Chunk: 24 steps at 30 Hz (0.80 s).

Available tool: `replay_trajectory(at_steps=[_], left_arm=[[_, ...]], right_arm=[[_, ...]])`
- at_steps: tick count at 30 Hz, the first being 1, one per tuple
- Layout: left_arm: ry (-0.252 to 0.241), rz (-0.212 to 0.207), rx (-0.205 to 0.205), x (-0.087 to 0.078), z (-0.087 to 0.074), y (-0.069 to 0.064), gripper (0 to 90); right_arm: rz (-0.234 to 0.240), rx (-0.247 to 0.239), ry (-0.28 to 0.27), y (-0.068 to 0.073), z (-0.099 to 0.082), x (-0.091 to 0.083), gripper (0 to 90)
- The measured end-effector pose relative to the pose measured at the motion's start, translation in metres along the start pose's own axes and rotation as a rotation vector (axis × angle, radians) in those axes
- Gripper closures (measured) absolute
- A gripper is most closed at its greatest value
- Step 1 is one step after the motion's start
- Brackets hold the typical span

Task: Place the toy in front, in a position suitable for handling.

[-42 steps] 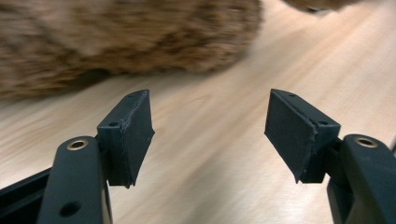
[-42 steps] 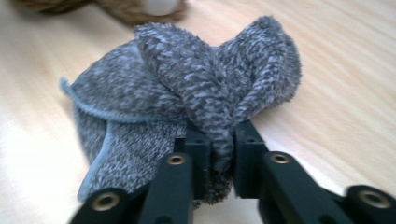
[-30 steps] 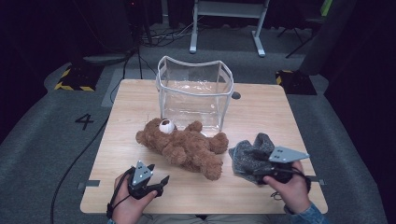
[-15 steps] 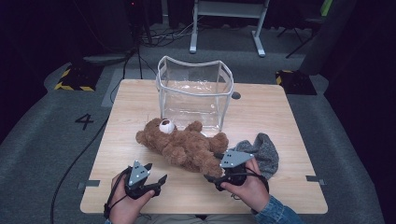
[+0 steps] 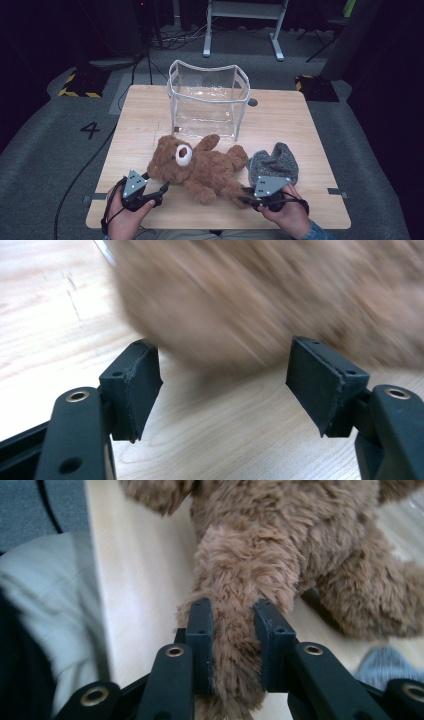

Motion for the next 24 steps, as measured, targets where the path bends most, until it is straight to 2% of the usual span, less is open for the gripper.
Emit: replay_trajectory(at_steps=[3, 4, 5, 8, 9, 10, 11, 12, 13, 15, 16, 18, 20, 21, 22, 24], left_arm=[[-0.025, -0.069, 0.005, -0.009, 0.006, -0.007, 25.5], [-0.035, -0.100, 0.013, -0.013, 0.009, -0.010, 24.9], [-0.042, -0.144, 0.003, -0.019, 0.012, -0.015, 23.0], [-0.051, -0.185, 0.000, -0.026, 0.017, -0.022, 21.6], [-0.040, -0.193, 0.003, -0.025, 0.016, -0.025, 21.5], [-0.008, -0.202, 0.017, -0.020, 0.013, -0.030, 21.6], [0.014, -0.206, 0.024, -0.016, 0.011, -0.032, 21.9], [0.038, -0.198, 0.031, -0.010, 0.008, -0.035, 23.1], [0.068, -0.202, 0.048, -0.002, 0.004, -0.038, 24.2], [0.090, -0.221, 0.062, 0.007, 0.000, -0.042, 31.7], [0.086, -0.234, 0.070, 0.011, -0.002, -0.043, 37.5], [0.056, -0.250, 0.054, 0.013, 0.000, -0.042, 45.7], [0.047, -0.265, 0.049, 0.014, 0.000, -0.041, 47.9], [0.046, -0.270, 0.045, 0.014, -0.001, -0.040, 48.2], [0.043, -0.280, 0.040, 0.015, -0.002, -0.040, 48.4], [0.044, -0.280, 0.047, 0.016, -0.002, -0.040, 48.4]], right_arm=[[0.014, 0.014, -0.007, 0.007, -0.009, -0.016, 71.9], [0.014, 0.010, -0.004, 0.009, -0.012, -0.022, 71.9], [0.012, 0.007, -0.004, 0.011, -0.014, -0.027, 72.0], [0.012, 0.030, 0.005, 0.018, -0.022, -0.043, 72.0], [0.016, 0.036, 0.011, 0.020, -0.024, -0.046, 71.9], [0.017, 0.037, 0.007, 0.021, -0.026, -0.049, 72.0], [0.021, 0.060, 0.021, 0.026, -0.028, -0.055, 71.9], [0.024, 0.037, 0.018, 0.026, -0.030, -0.056, 71.8], [0.023, 0.044, 0.018, 0.028, -0.030, -0.059, 71.5], [0.035, 0.059, 0.006, 0.030, -0.032, -0.061, 67.5], [0.035, 0.062, -0.004, 0.029, -0.032, -0.061, 63.1], [0.040, 0.082, -0.035, 0.025, -0.032, -0.061, 50.6], [0.035, 0.087, -0.069, 0.018, -0.032, -0.063, 40.7], [0.037, 0.113, -0.088, 0.014, -0.033, -0.065, 37.8], [0.036, 0.134, -0.112, 0.007, -0.035, -0.069, 35.8], [0.007, 0.169, -0.170, -0.008, -0.040, -0.078, 34.3]])
Point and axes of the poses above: each handheld gripper's, and its own axes: x roughly forward along the jaws, z roughly out of its top, y roughly to its left, the point moved 5 cm from there along x, roughly forward along the jaws, and after that the axes turned 8 degrees about -x, right-handed, at the moved point
